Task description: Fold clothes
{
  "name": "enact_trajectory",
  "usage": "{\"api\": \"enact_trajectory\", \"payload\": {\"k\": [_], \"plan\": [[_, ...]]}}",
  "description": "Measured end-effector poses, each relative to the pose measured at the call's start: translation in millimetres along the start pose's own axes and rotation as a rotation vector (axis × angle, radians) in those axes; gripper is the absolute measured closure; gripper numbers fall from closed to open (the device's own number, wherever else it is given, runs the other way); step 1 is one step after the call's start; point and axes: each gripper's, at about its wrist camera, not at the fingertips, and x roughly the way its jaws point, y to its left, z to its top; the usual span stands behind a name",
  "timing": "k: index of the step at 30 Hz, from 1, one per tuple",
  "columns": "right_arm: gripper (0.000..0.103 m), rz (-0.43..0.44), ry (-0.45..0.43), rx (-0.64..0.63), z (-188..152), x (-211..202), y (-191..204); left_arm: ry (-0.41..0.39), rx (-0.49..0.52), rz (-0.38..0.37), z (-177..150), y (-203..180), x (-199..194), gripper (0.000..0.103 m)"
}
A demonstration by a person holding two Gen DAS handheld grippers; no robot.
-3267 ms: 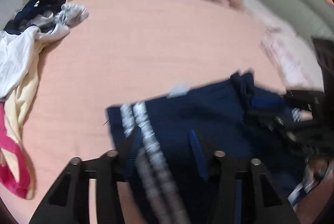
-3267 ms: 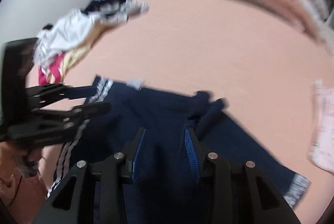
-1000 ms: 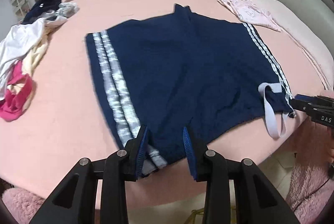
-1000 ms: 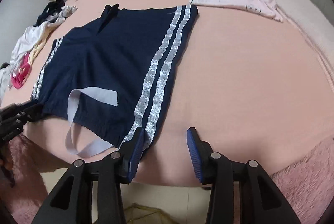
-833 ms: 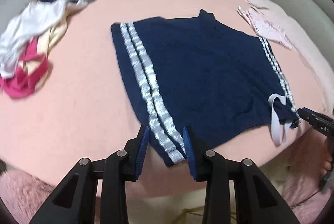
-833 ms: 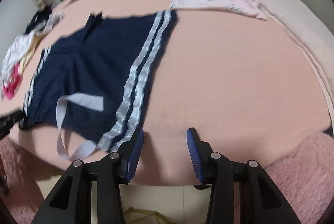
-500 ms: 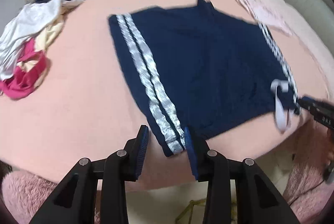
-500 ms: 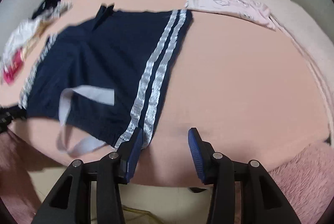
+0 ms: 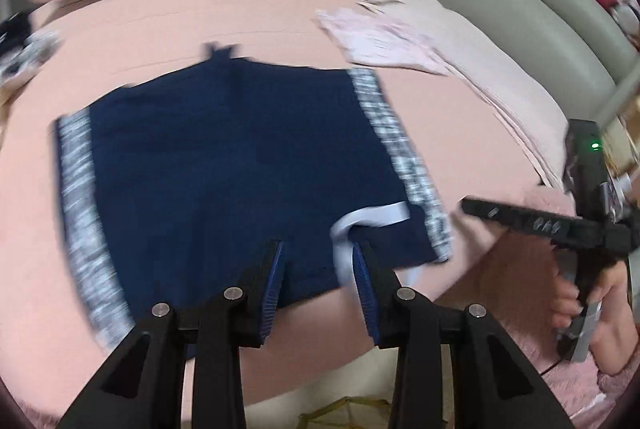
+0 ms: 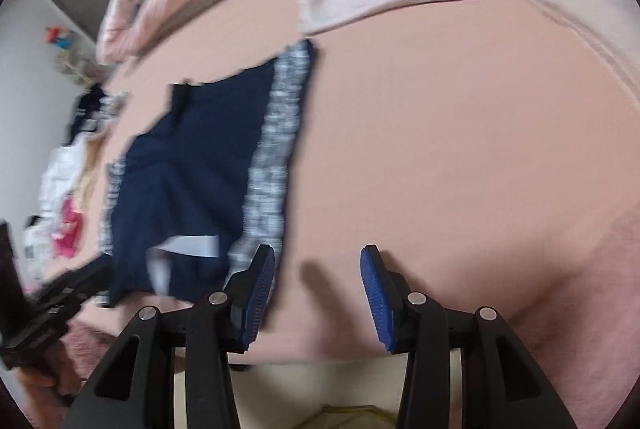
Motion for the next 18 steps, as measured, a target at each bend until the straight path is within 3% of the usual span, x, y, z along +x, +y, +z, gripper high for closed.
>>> {"api": "enact_trajectory", "payload": {"k": [1, 5, 7, 9, 10, 11, 12, 16, 18], "plan": [[0.059, 0.014, 0.02, 0.013, -4.0, 1.3, -5.7, 0.012, 0.014, 0.01, 2.9, -7.2, 6.9, 0.07], [0.058, 0.213, 0.09, 0.113, -9.1, 13.3, -8.3, 0.045, 0.012, 0.098, 11.3, -12.9, 22.7, 0.07], [0.051, 0.31, 0.122, 0.155, -7.9, 21.4, -2.5, 0.04, -0.026, 0.105, 3.9, 0.3, 15.6, 0.07], [0.049, 0.328, 0.133, 0.141, -6.4, 30.5, 8.0, 0.043, -0.06, 0.121, -5.6, 16.3, 8.6, 0.07], [0.053, 0.309, 0.132, 0.11, -4.8, 34.0, 14.1, 0.047, -0.076, 0.135, -10.6, 25.1, 5.2, 0.07], [0.084, 0.281, 0.133, 0.071, -0.3, 38.7, 21.3, 0.048, -0.102, 0.151, -15.1, 35.6, 0.8, 0.07], [0.098, 0.259, 0.137, 0.035, 6.3, 41.0, 29.4, 0.043, -0.139, 0.156, -19.4, 46.5, -5.0, 0.07], [0.099, 0.242, 0.091, -0.088, 36.6, 33.2, 69.0, -0.014, -0.276, 0.131, -27.5, 82.5, -31.7, 0.07], [0.099, 0.279, 0.076, -0.136, 51.2, 35.7, 103.1, -0.049, -0.314, 0.119, -28.9, 96.2, -44.5, 0.07]]}}
